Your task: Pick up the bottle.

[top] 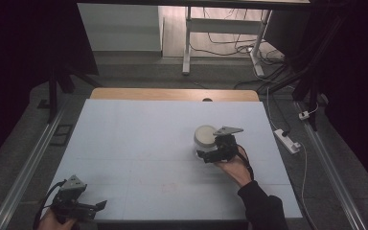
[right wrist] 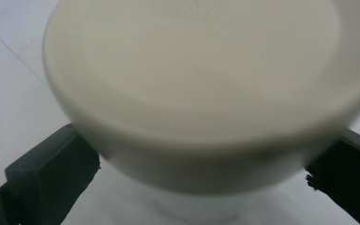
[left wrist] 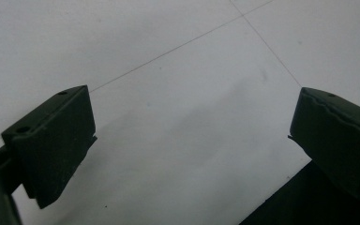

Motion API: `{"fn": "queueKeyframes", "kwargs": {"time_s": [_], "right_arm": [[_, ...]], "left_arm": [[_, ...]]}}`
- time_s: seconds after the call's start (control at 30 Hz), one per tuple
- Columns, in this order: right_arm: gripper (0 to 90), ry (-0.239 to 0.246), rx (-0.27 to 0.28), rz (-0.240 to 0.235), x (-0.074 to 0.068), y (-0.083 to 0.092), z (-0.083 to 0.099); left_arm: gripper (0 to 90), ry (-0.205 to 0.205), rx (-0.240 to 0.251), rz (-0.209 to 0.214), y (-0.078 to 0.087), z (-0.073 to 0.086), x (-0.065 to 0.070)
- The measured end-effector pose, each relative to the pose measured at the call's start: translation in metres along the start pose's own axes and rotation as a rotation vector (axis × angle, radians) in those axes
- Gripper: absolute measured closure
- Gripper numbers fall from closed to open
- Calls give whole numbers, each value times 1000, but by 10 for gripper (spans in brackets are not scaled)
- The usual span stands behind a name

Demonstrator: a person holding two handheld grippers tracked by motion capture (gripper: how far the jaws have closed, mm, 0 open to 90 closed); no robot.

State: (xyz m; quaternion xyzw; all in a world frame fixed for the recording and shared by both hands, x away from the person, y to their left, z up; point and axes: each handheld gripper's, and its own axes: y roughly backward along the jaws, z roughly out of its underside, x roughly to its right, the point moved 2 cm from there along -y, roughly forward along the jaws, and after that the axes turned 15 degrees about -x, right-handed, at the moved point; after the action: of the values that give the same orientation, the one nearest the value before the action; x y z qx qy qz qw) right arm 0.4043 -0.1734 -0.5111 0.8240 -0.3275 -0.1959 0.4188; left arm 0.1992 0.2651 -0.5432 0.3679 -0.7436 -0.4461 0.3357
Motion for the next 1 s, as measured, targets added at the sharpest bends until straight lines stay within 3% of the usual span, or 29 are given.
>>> {"fn": "queueKeyframes", "kwargs": {"time_s": [0.47,0.7,1.0], "right_arm": [[0,-2,-1,10,1,-14,-6],[53,31,2,33,0,-12,-7],[59,32,4,48,-2,-11,-7]], "left_arm": [[14,-1,-1,3,0,0,0],[15,-3,-1,0,0,0,0],[16,-4,-5,-2,-1,0,1]]}}
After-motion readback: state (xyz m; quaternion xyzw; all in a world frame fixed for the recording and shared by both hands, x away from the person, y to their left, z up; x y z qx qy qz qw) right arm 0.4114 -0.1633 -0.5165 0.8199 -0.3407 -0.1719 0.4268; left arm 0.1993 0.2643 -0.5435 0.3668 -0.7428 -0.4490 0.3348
